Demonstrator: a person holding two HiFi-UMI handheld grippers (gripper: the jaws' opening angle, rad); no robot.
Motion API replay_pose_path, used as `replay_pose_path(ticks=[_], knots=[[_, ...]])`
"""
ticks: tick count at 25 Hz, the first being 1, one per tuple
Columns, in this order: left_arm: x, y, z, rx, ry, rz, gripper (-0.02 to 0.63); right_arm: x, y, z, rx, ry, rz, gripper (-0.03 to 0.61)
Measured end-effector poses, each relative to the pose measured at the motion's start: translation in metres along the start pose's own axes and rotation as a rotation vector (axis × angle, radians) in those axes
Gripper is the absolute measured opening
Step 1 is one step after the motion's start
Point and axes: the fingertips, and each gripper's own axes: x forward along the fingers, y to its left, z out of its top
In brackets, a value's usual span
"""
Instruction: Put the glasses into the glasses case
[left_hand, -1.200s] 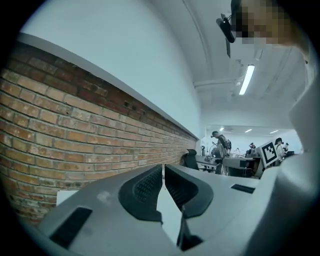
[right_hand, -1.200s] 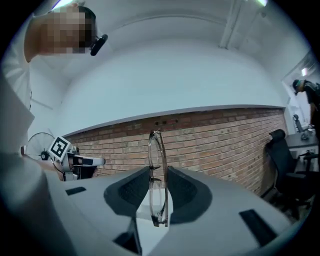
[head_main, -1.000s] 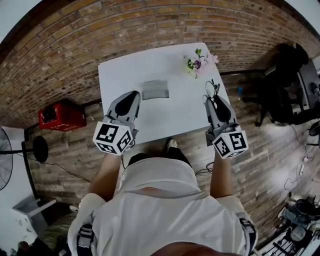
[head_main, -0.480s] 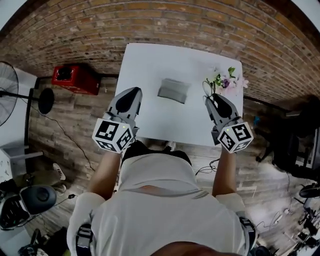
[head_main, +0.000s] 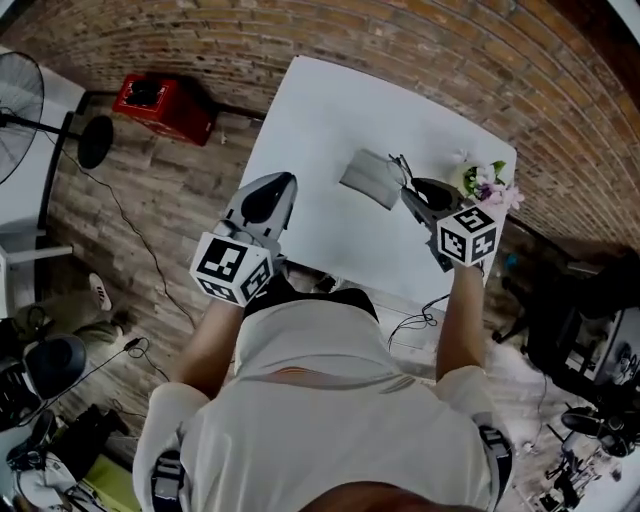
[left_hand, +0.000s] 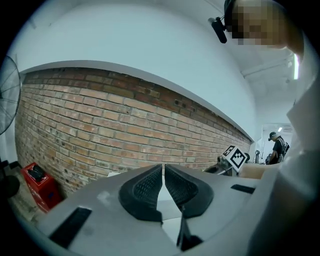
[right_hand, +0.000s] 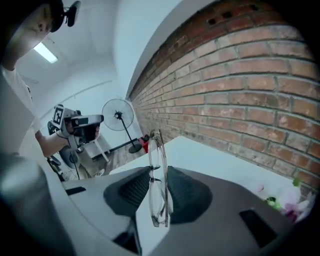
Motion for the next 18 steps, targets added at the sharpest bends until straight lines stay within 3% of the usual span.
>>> replay_pose_path(ticks=[9, 18], knots=[[0.001, 0.013, -0.015, -0.032, 0.033, 0.011, 0.028, 0.088, -0.019, -0.069, -0.081, 0.367, 0.119, 0.163], [0.003, 0.024, -0.025, -0.047, 0.066, 0.039, 0.028, 0.132, -0.027, -0.113, -0.041, 0.583, 0.256, 0.163]])
